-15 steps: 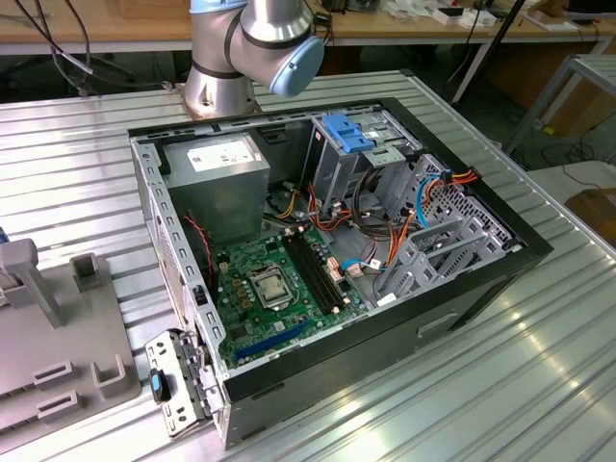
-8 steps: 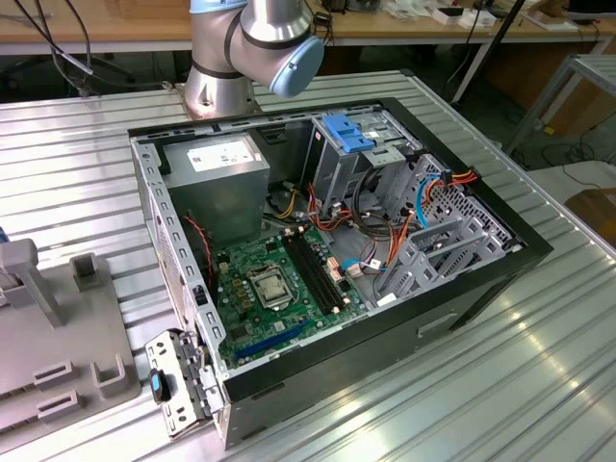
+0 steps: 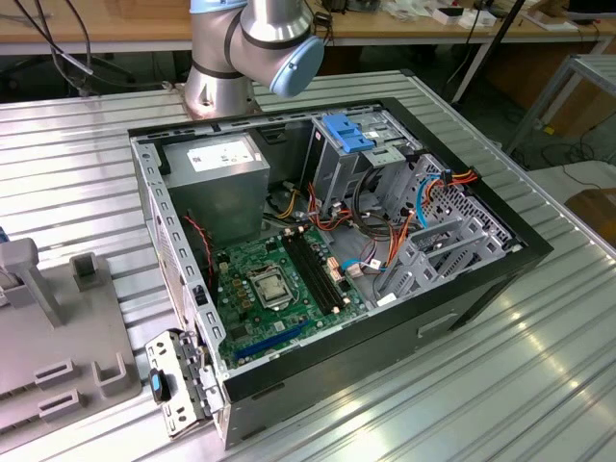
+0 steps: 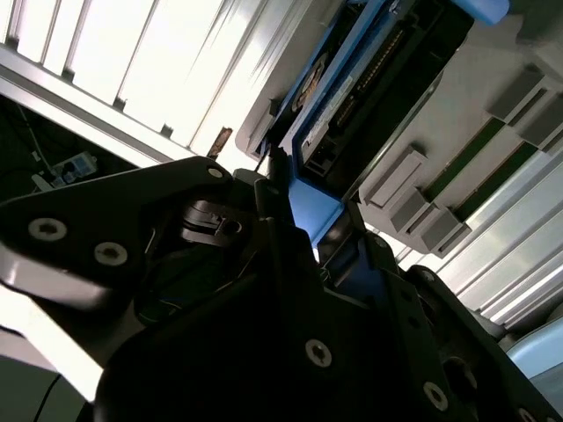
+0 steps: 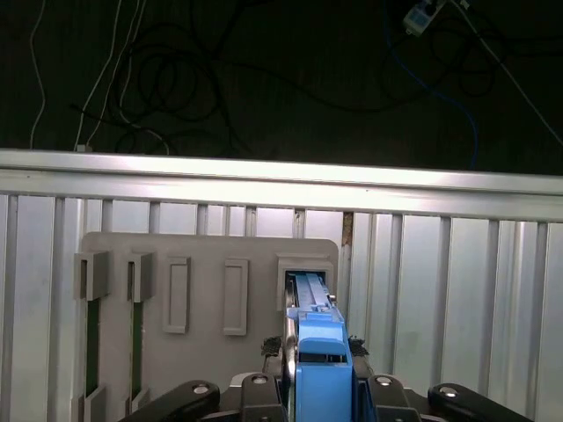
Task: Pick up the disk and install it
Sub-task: 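Pick up the disk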
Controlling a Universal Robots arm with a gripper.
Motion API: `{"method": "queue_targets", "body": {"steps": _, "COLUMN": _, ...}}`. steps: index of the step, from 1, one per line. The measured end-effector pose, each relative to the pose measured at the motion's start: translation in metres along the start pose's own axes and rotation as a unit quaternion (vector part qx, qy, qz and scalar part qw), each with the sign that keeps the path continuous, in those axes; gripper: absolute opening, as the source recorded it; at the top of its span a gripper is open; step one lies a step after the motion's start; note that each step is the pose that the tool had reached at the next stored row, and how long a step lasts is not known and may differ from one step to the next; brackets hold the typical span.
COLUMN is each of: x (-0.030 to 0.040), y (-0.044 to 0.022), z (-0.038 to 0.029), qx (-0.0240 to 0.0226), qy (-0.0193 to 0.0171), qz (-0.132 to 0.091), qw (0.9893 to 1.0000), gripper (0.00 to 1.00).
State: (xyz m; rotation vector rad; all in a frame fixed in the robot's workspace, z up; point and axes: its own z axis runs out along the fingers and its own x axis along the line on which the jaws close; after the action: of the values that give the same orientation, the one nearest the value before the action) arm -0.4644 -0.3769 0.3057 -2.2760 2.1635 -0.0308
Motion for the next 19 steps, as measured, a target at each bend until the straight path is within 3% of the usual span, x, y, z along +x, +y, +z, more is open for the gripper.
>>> {"method": "queue_targets", "body": {"steps": 19, "x": 0.0, "y": 0.0, "z": 0.0002, "qx": -0.0001, "qy": 0.0002, "qz": 0.013, "qw": 0.9999, "gripper": 0.37}}
